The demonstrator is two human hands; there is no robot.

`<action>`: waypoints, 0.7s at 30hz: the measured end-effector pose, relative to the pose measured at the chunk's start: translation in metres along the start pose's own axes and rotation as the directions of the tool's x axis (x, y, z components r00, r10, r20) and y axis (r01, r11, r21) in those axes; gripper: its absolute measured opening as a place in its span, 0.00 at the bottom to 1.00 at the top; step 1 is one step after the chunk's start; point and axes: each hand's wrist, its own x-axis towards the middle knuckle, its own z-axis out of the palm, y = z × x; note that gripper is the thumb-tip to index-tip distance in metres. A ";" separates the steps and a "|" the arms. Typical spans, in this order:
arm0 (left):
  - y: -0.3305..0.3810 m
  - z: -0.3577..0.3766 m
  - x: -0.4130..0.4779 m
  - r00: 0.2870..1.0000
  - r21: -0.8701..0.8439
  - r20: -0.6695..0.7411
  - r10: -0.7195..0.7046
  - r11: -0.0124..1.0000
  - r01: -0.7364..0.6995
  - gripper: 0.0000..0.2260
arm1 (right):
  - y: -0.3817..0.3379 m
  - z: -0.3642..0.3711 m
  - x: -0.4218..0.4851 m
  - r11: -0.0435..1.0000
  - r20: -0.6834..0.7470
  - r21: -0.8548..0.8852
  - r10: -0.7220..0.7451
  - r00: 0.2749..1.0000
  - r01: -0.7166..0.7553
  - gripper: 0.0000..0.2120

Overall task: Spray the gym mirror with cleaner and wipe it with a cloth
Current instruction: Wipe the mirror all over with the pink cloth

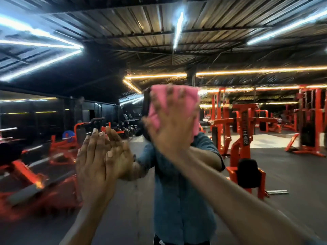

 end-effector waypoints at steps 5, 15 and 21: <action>-0.033 -0.009 -0.002 0.999 -0.016 0.036 -0.001 1.000 0.001 0.26 | -0.036 0.033 -0.143 0.969 0.136 0.084 -0.240 0.961 0.230 0.35; -0.076 -0.016 0.022 0.997 -0.081 0.063 0.051 0.996 -0.046 0.25 | 0.022 -0.008 0.023 0.930 -0.118 -0.092 0.345 0.931 -0.356 0.38; -0.103 -0.021 0.030 0.998 -0.108 0.036 0.045 0.993 -0.040 0.25 | -0.122 0.034 -0.023 0.988 0.046 0.010 -0.156 0.987 0.155 0.38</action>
